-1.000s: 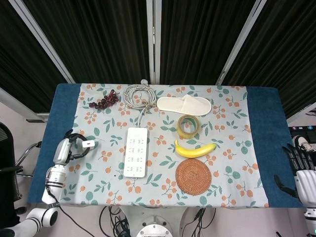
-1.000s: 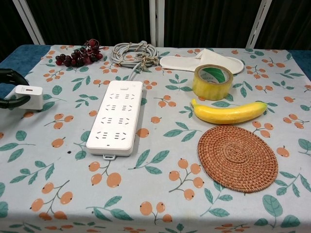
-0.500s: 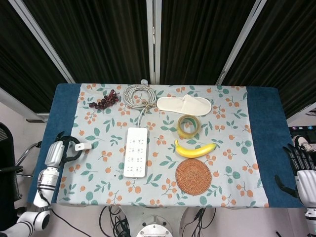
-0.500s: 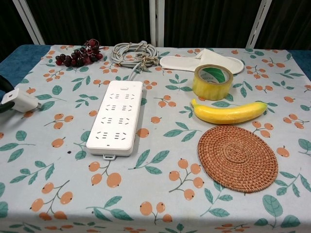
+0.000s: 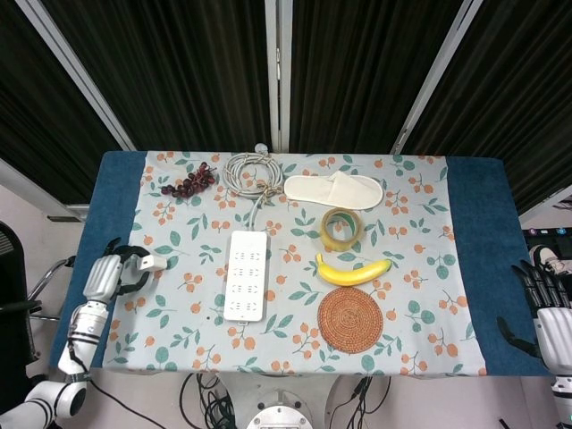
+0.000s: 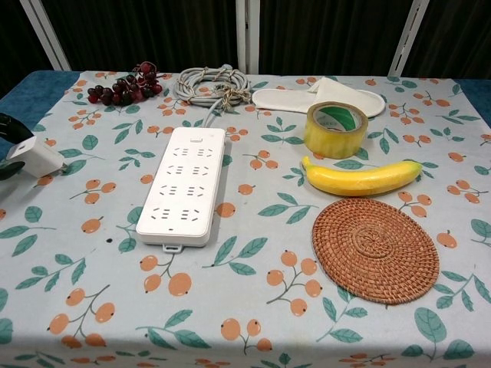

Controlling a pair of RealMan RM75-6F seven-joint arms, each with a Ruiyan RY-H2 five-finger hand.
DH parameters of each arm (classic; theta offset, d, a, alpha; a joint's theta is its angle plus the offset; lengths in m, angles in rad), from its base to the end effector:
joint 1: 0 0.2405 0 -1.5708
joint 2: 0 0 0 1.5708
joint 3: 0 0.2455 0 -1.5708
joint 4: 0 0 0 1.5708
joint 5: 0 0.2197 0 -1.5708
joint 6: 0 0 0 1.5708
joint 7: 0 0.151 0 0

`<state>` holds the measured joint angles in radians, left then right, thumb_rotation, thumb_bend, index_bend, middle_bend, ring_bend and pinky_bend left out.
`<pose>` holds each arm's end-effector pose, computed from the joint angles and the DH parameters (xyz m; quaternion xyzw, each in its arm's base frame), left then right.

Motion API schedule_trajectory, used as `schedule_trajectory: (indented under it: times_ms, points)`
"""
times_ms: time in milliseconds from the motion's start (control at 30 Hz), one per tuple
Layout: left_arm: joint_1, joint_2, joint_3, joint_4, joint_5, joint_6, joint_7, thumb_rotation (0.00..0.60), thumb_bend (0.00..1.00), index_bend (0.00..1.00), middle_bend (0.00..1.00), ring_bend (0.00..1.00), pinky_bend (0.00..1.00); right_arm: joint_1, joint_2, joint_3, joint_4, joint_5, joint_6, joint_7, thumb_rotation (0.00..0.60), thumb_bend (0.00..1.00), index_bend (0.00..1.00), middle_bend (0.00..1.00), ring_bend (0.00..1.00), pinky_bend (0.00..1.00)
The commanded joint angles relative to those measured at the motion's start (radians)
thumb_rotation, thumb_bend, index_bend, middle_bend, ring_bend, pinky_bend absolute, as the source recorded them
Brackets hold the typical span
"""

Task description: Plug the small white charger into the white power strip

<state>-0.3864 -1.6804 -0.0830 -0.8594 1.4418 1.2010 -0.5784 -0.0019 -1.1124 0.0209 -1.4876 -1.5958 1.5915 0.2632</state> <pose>-0.3264 0.3005 0.0100 -0.5568 -0.5163 -0.4726 0.4473 -0.3274 -0.1548 0.1645 0.5661 -0.4095 0.4418 0.5627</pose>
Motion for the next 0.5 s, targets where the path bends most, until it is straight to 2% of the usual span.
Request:
schedule_trajectory:
  times_ms: [33, 300, 500]
  points:
    - [-0.012, 0.022, 0.002, -0.036, 0.001, -0.018, 0.065, 0.6, 0.35, 0.34, 0.37, 0.23, 0.06, 0.0, 0.0, 0.0, 0.001, 0.0, -0.001, 0.001, 0.6, 0.27, 0.0, 0.0, 0.0, 0.0]
    - [-0.032, 0.05, -0.007, -0.093, -0.013, -0.048, 0.169, 0.6, 0.35, 0.38, 0.4, 0.24, 0.07, -0.001, -0.001, 0.0, 0.005, 0.002, -0.001, 0.005, 0.6, 0.27, 0.0, 0.0, 0.0, 0.0]
    - [-0.048, 0.054, -0.016, -0.113, -0.02, -0.051, 0.275, 0.6, 0.35, 0.44, 0.46, 0.28, 0.11, -0.003, -0.002, 0.0, 0.009, 0.005, -0.001, 0.008, 0.6, 0.27, 0.0, 0.0, 0.0, 0.0]
